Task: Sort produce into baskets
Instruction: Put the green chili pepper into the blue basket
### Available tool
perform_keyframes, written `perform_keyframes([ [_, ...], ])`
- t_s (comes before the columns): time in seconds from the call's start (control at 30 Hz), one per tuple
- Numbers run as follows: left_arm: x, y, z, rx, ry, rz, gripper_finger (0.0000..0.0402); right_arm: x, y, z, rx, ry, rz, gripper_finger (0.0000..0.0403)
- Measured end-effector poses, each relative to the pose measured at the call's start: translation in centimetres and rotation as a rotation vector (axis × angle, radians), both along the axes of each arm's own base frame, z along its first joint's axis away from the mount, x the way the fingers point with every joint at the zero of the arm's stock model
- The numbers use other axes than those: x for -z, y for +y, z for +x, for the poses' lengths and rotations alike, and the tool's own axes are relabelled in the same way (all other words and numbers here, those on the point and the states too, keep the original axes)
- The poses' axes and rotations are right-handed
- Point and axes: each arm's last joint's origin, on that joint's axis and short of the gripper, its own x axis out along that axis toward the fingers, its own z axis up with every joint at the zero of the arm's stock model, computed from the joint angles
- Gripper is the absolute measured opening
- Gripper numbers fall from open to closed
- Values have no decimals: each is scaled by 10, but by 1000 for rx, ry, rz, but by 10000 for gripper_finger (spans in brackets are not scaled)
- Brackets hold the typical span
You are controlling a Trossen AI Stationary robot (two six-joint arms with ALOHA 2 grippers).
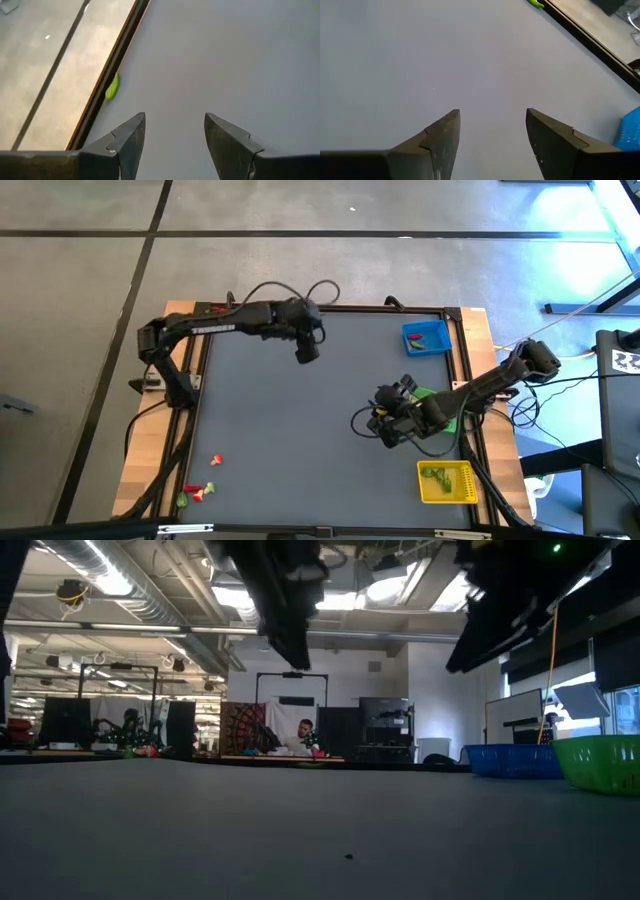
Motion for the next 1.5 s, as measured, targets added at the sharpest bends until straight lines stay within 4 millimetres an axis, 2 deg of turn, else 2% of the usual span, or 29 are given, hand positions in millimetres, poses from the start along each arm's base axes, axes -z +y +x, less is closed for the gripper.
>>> perform_keyframes([
  [0.2,34,60,11,23,-89,-97,200,8,-7,7,14,44,-26,225],
  [0.4,87,116,15,-65,-154,-182,200,11,-7,10,16,42,-28,225],
  [0.53,124,147,14,-172,-141,-236,200,13,-6,11,8,53,-35,225],
  [0.67,142,169,12,-239,-143,-264,200,14,-6,11,4,60,-41,225],
  [0.83,141,180,9,-252,-204,-290,200,14,-6,11,2,61,-41,225],
  [1.0,142,180,8,-188,-181,-293,200,14,-6,12,2,57,-39,225],
  [1.13,149,182,7,-74,-175,-329,200,14,-6,12,2,57,-39,225],
  [1.3,164,191,0,-23,-127,-313,200,14,-6,12,4,58,-46,225],
  [1.5,165,191,-2,21,-100,-289,200,14,-6,12,7,54,-55,225],
])
